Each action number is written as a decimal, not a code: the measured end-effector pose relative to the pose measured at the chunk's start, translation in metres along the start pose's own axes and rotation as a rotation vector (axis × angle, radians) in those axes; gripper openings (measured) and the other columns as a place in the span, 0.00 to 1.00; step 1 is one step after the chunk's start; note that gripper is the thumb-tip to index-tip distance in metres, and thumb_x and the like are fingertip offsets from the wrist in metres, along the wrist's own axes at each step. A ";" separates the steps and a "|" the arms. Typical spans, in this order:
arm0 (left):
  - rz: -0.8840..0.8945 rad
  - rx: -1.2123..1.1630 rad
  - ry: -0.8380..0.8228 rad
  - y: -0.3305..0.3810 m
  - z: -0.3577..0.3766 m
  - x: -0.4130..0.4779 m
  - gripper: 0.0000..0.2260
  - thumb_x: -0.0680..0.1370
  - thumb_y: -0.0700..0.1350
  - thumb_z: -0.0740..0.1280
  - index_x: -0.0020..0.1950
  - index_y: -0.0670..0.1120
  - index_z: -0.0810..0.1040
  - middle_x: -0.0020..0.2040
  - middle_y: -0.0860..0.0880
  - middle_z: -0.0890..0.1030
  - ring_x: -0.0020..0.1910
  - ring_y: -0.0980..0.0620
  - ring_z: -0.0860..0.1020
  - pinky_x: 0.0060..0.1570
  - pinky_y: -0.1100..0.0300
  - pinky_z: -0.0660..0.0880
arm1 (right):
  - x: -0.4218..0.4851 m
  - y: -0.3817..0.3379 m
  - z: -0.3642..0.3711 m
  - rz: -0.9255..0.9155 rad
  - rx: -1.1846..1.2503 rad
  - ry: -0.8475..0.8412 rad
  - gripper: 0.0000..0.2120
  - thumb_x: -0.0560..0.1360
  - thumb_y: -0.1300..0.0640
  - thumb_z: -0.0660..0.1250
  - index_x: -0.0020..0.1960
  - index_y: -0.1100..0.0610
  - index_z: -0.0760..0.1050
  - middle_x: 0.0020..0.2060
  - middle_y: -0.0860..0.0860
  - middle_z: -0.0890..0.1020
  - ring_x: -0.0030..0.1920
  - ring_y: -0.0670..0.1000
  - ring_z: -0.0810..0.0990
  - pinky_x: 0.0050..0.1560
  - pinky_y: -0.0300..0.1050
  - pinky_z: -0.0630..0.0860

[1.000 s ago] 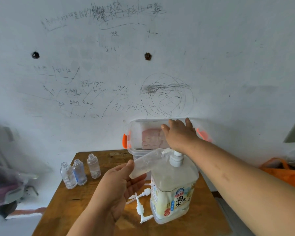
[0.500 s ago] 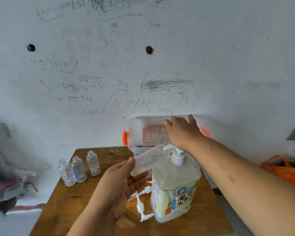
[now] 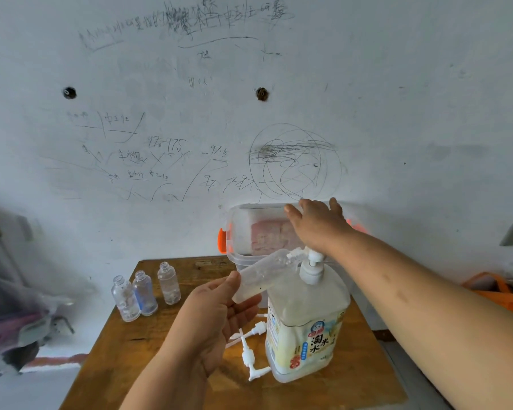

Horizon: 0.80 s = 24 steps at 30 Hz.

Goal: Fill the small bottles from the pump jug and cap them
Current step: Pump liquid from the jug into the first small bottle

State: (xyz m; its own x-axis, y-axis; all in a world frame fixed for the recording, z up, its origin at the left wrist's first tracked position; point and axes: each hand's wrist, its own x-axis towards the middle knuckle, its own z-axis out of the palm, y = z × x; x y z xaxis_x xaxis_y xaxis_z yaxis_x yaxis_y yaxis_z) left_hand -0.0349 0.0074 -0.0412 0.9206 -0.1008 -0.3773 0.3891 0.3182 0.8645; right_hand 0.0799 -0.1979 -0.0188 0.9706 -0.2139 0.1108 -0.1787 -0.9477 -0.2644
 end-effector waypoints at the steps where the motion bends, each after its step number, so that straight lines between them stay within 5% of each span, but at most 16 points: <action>1: 0.001 0.003 0.006 0.001 0.000 0.001 0.08 0.80 0.44 0.65 0.52 0.40 0.77 0.46 0.38 0.85 0.48 0.39 0.84 0.48 0.47 0.81 | 0.001 0.000 0.000 -0.003 -0.021 -0.019 0.33 0.76 0.35 0.39 0.72 0.53 0.62 0.72 0.53 0.66 0.76 0.59 0.54 0.74 0.60 0.48; 4: -0.006 0.003 0.011 0.002 0.000 0.004 0.08 0.79 0.44 0.65 0.53 0.40 0.77 0.47 0.37 0.84 0.48 0.39 0.84 0.48 0.47 0.81 | 0.000 0.000 0.002 -0.008 -0.125 -0.108 0.33 0.75 0.38 0.36 0.74 0.49 0.58 0.73 0.54 0.62 0.76 0.63 0.51 0.73 0.63 0.48; 10: -0.051 0.004 0.006 0.001 0.002 0.009 0.07 0.79 0.44 0.65 0.52 0.41 0.77 0.48 0.38 0.84 0.47 0.39 0.84 0.47 0.48 0.81 | -0.020 -0.006 -0.011 -0.090 -0.228 -0.104 0.25 0.80 0.57 0.51 0.75 0.48 0.51 0.72 0.56 0.61 0.73 0.63 0.56 0.72 0.67 0.48; 17: -0.075 0.018 0.023 -0.002 -0.001 0.013 0.09 0.79 0.44 0.65 0.54 0.40 0.77 0.51 0.37 0.83 0.49 0.38 0.83 0.49 0.48 0.81 | -0.028 -0.004 0.000 -0.043 -0.219 -0.134 0.27 0.79 0.59 0.46 0.77 0.48 0.48 0.72 0.56 0.60 0.73 0.63 0.58 0.73 0.66 0.46; 22: -0.061 0.011 0.010 -0.002 -0.001 0.006 0.10 0.79 0.44 0.66 0.56 0.38 0.76 0.49 0.36 0.84 0.48 0.38 0.84 0.48 0.47 0.81 | -0.028 -0.004 -0.004 -0.033 -0.098 -0.094 0.23 0.81 0.46 0.43 0.72 0.50 0.60 0.70 0.56 0.66 0.73 0.64 0.58 0.71 0.66 0.50; 24: -0.047 0.001 0.000 0.000 -0.001 0.004 0.10 0.79 0.44 0.66 0.55 0.38 0.76 0.49 0.36 0.84 0.47 0.39 0.84 0.48 0.47 0.81 | -0.030 -0.008 -0.015 0.010 -0.023 -0.071 0.29 0.79 0.38 0.42 0.72 0.53 0.62 0.71 0.56 0.66 0.75 0.62 0.53 0.73 0.63 0.49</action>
State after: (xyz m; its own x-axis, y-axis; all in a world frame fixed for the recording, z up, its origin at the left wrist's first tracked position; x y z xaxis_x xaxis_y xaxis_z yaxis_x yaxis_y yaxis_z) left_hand -0.0317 0.0083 -0.0435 0.9015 -0.1158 -0.4171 0.4316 0.3120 0.8464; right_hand 0.0502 -0.1878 -0.0057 0.9776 -0.2067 0.0402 -0.1911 -0.9509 -0.2434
